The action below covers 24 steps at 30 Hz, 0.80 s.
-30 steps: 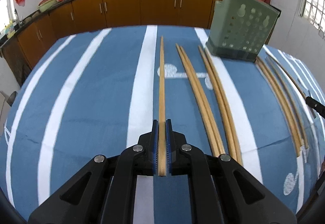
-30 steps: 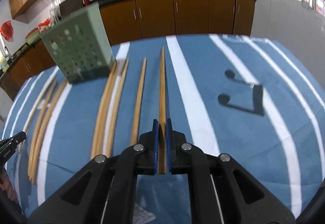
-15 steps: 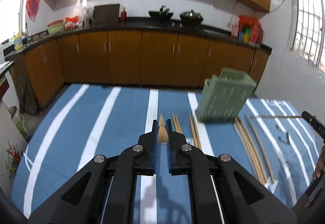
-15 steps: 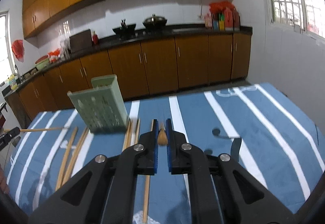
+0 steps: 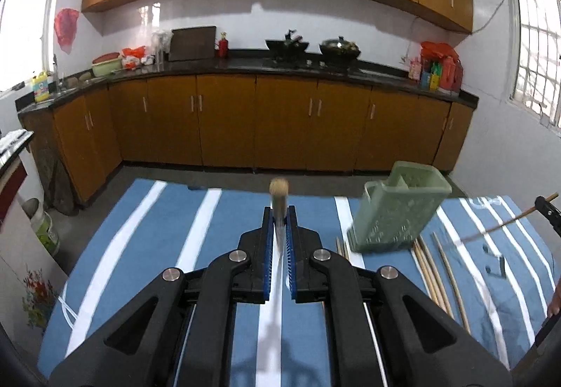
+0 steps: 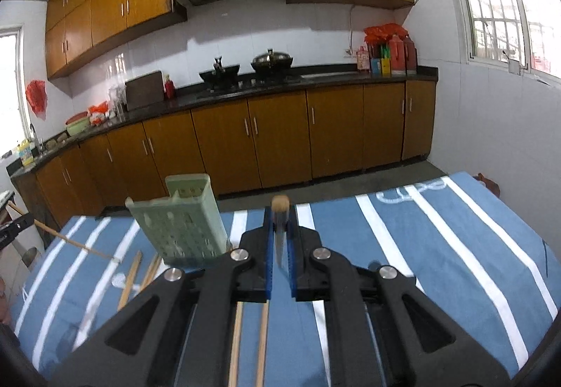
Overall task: Organize utensils
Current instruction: 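Lift the chopsticks with both tools and carry them over the green holder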
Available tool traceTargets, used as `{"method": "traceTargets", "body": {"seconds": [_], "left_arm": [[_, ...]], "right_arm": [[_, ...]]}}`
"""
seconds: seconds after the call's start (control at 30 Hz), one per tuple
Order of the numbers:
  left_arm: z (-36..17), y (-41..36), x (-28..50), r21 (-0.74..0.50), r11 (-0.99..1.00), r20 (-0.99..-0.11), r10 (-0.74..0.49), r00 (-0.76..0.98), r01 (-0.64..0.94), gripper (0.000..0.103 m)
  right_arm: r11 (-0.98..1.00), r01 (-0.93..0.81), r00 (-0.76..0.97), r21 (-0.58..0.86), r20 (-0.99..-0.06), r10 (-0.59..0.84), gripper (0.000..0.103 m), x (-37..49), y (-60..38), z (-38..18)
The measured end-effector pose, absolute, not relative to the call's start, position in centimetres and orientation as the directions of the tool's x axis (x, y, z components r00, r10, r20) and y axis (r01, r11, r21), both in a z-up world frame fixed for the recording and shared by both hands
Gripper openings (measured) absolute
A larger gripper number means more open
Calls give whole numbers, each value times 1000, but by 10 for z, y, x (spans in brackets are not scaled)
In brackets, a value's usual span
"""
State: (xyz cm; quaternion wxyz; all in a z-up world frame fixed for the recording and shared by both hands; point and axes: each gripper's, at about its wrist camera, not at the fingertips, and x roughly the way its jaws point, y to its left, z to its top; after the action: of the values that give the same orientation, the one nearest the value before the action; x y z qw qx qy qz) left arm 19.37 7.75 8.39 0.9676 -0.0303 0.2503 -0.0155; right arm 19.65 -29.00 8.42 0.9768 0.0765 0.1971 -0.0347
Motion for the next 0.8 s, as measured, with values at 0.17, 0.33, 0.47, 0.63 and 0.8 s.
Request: {"method": "traceTargets", "body": {"seconds": [0.17, 0.33, 0.47, 0.63, 0.8], "left_arm": [[126, 81, 194, -93, 995, -413, -64, 909, 28, 7], [175, 70, 192, -124, 990, -292, -104, 951, 70, 7], [204, 53, 194, -155, 983, -175, -130, 976, 103, 7], [210, 31, 212, -206, 969, -96, -157, 983, 135, 7], [198, 16, 234, -262, 954, -73, -171, 983, 147, 7]], "right_arm": [[984, 49, 957, 171, -291, 3, 8, 197, -291, 139], [977, -39, 985, 210, -159, 73, 8, 196, -279, 194], [976, -97, 989, 195, -89, 116, 8, 203, -258, 215], [978, -114, 982, 175, -132, 138, 8, 229, -240, 205], [980, -101, 971, 174, -195, 135, 8, 255, -237, 181]]}}
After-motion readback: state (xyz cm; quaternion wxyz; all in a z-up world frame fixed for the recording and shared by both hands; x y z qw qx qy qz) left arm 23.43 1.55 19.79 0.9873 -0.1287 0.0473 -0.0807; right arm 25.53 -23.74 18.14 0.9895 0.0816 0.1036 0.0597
